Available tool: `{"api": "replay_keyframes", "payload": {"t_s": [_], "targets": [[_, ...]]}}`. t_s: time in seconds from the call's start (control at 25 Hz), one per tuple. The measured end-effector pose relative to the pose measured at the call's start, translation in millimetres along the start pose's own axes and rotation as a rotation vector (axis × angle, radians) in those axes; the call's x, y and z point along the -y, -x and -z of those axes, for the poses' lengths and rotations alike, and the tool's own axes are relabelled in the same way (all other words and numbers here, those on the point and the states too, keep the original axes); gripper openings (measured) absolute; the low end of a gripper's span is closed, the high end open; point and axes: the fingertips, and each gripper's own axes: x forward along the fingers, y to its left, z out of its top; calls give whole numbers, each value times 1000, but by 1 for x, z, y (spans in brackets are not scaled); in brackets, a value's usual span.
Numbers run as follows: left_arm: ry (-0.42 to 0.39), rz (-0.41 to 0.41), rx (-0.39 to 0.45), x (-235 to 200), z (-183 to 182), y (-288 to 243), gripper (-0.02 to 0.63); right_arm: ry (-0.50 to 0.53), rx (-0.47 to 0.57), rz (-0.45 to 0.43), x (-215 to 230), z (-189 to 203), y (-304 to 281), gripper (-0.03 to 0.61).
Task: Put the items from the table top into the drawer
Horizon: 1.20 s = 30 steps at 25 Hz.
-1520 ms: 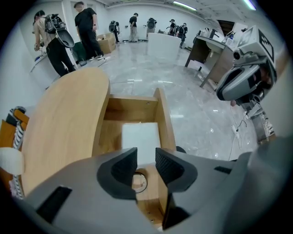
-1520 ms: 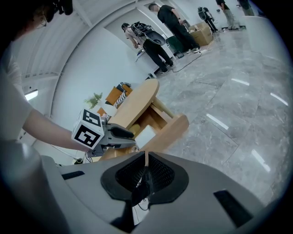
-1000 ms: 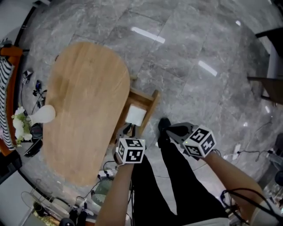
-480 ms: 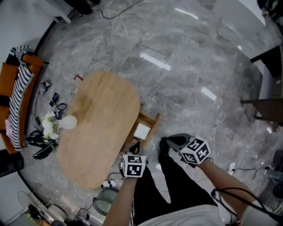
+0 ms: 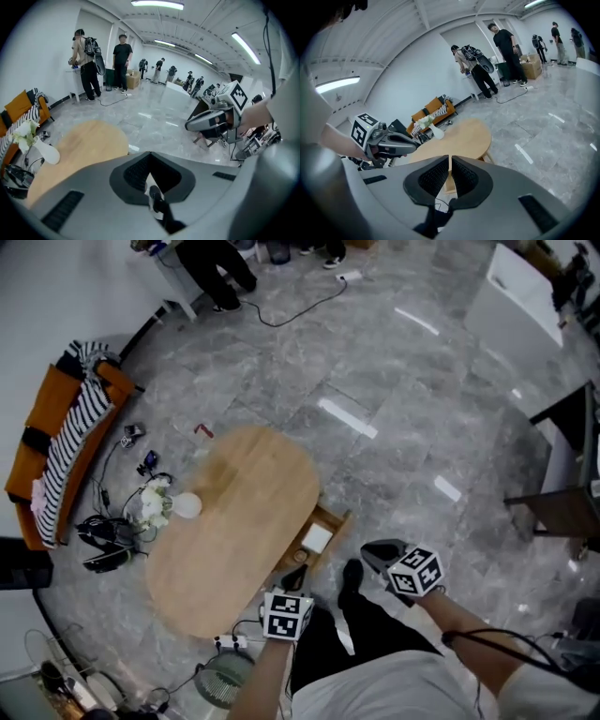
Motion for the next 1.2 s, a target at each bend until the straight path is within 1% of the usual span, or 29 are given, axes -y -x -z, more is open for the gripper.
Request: {"api": "replay_keyframes", "payload": {"t_s": [0.16,0.28,0.56,0.84,1.04,1.2], "targets": [[46,15,83,0,-6,48,2,21,26,30,-28,-13,14,44],[64,16,134,-2,-7,81,1,32,49,47,-50,-18,27,44],[84,43,205,-8,-1,154,2,35,103,79,-111,-19,40,44],[40,83,263,7,12,194,2,84,157,116,-166,-13,56,43],[42,100,312,11,20,218,1,102,197,145,-195,-9,66,43],[44,106,329,10,27,235,1,96,222,165,-208,-3,74,41]]}}
